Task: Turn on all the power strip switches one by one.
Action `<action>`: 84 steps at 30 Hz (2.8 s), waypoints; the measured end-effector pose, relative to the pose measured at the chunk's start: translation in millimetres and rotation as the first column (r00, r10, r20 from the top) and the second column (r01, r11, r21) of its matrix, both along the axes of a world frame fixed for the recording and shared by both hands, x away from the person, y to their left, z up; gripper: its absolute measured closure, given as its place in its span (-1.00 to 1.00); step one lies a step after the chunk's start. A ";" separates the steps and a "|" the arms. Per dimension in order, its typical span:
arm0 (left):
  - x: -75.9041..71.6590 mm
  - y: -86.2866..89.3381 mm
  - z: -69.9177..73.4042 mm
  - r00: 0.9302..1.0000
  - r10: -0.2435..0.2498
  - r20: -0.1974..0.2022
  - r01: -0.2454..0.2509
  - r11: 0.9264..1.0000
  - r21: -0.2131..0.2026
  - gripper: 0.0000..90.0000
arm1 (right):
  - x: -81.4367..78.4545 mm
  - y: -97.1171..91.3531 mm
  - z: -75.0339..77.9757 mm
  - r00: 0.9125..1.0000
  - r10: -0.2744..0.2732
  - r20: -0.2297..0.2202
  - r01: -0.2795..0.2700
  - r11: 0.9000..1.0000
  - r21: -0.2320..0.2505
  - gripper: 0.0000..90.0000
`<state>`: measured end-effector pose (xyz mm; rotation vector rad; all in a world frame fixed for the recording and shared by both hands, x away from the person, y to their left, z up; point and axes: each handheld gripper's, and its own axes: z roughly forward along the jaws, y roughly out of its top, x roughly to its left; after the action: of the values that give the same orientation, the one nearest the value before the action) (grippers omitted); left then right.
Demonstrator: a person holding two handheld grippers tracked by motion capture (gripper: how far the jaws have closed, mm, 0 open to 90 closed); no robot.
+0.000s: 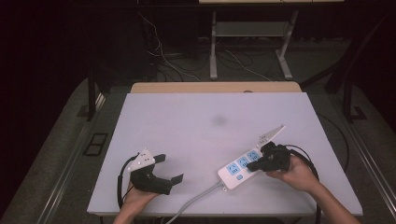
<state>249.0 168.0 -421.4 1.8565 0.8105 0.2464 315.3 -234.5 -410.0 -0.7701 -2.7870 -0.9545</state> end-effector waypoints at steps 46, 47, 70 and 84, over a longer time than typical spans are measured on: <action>0.5 1.0 0.1 1.000 0.005 0.004 -0.005 1.000 -0.005 -1.00 | -4.8 -1.7 -2.8 1.000 0.004 0.013 -0.004 1.000 0.019 1.00; 0.5 1.0 0.1 1.000 0.007 0.004 -0.007 1.000 -0.006 -1.00 | -5.4 -1.6 -2.4 1.000 0.006 0.014 -0.007 1.000 0.019 1.00; -0.3 0.5 0.3 1.000 0.004 0.006 -0.004 1.000 -0.001 -1.00 | -20.8 20.2 23.0 0.995 0.086 0.044 -0.087 0.996 0.029 1.00; -0.3 1.0 0.4 1.000 0.005 0.005 -0.005 1.000 -0.005 -1.00 | -17.8 33.1 18.0 0.993 0.117 0.026 -0.118 0.993 0.014 1.00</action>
<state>248.8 169.0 -421.0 1.8492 0.8114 0.2519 297.5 -201.4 -392.0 -0.5882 -2.8073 -0.9699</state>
